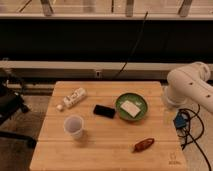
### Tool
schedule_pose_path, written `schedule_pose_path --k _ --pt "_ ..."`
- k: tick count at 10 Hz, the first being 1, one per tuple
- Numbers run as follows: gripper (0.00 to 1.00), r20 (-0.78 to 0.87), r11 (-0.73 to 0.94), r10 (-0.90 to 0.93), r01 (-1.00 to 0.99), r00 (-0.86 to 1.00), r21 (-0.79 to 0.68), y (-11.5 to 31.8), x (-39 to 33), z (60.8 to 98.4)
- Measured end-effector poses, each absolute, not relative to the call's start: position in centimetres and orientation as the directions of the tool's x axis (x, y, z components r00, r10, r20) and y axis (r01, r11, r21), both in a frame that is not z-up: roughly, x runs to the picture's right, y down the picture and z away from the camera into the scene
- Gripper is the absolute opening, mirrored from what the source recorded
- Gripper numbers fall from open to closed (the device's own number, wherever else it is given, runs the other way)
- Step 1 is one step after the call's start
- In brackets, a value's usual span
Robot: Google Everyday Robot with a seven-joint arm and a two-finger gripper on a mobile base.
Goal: Place the pepper in the ceramic cup
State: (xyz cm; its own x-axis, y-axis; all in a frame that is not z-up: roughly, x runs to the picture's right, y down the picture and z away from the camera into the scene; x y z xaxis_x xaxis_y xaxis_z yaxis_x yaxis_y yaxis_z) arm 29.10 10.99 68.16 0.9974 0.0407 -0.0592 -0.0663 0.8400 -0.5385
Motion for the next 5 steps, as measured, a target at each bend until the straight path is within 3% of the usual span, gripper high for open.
schedule_pose_path --k 5 --pt "0.80 -0.037 0.829 -0.047 0.018 0.998 -0.559 15.5 28.3 68.8"
